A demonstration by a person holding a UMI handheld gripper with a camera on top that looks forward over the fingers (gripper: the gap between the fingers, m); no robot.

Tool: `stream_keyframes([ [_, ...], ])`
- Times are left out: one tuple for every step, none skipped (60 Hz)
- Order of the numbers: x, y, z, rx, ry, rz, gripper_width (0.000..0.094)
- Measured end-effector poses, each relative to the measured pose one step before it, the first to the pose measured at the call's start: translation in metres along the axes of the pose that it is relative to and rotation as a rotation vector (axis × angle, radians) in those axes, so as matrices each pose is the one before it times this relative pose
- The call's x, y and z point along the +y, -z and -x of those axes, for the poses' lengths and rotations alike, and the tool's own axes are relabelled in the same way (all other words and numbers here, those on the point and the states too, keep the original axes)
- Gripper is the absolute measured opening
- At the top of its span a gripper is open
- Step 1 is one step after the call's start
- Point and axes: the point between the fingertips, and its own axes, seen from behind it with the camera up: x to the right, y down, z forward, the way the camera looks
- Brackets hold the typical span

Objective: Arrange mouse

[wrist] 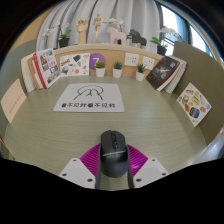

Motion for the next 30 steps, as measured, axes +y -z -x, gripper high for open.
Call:
stream_keyframes([
  [0.00150,0.00010,0.00048,-0.00180,-0.0017,0.00945,0.0363],
  [-0.00075,0.00078,0.00025,-0.00297,-0.0039,0.00630,0.0335],
  [0.00112,-0.00206,0.00093,-0.00091,-0.0055,0.00860,0.0328],
  [-0.00165,0.00114,-0.00011,-0.00307,-0.0049,0.00754,0.0300],
  [0.00064,-0.00089,0.00014,-0.00096,-0.0068,0.00668,0.0300],
  [0.00110,0.00009,0.00014,-0.00106,-0.0036,0.01099,0.0297],
  [-0.00054,0.00041,0.00011,-0.00045,0.0022,0.00460,0.0296],
  [-0.00027,-0.00001,-0.00010,-0.00033,0.0049,0.00543,0.0295],
  [0.00002,0.00046,-0.00037,-0.00093,0.0018,0.00858,0.0296],
  [0.00041,-0.00068,0.00103,0.00045,-0.0053,0.00364,0.0296],
  [-0.00221,0.00173,-0.00075,-0.00367,-0.0075,0.00805,0.0296],
  [-0.00086,0.00185,0.00034,-0.00234,-0.0091,0.00847,0.0295],
  [-0.00291,0.00251,0.00042,-0.00257,-0.0107,0.00364,0.0296],
  [-0.00524,0.00262,-0.00018,-0.00098,-0.0066,-0.00249,0.0296],
  [-0.00645,0.00303,-0.00097,0.00191,-0.0007,-0.00573,0.0296],
  [-0.00781,0.00352,-0.00189,0.00526,0.0029,-0.01027,0.0296],
  [-0.00984,0.00348,-0.00179,0.00706,0.0047,-0.01483,0.0296],
  [-0.01019,0.00340,-0.00150,0.00578,0.0078,-0.01615,0.0296],
  [-0.01081,0.00338,-0.00093,0.00332,0.0091,-0.01545,0.0296],
  [-0.01169,0.00321,-0.00025,0.00132,0.0077,-0.01686,0.0295],
  [-0.01359,0.00360,0.00048,-0.00056,0.0032,-0.01481,0.0297],
  [-0.01269,0.00198,-0.00012,-0.00112,0.0029,-0.01975,0.0297],
  [-0.01292,0.00235,-0.00009,-0.00058,0.0039,-0.01930,0.0296],
  [-0.01293,0.00185,0.00001,0.00028,0.0037,-0.01802,0.0296],
  [-0.01313,0.00158,-0.00066,0.00124,0.0040,-0.01700,0.0296],
  [-0.01315,0.00092,-0.00052,0.00120,0.0037,-0.01776,0.0296],
  [-0.01288,0.00071,-0.00021,0.00072,0.0035,-0.01790,0.0296],
  [-0.01302,0.00015,0.00040,-0.00013,0.0021,-0.01795,0.0296],
  [-0.01382,0.00026,0.00198,-0.00034,0.0007,-0.01362,0.0297],
  [-0.01184,-0.00039,0.00070,-0.00456,-0.0019,-0.01631,0.0297],
])
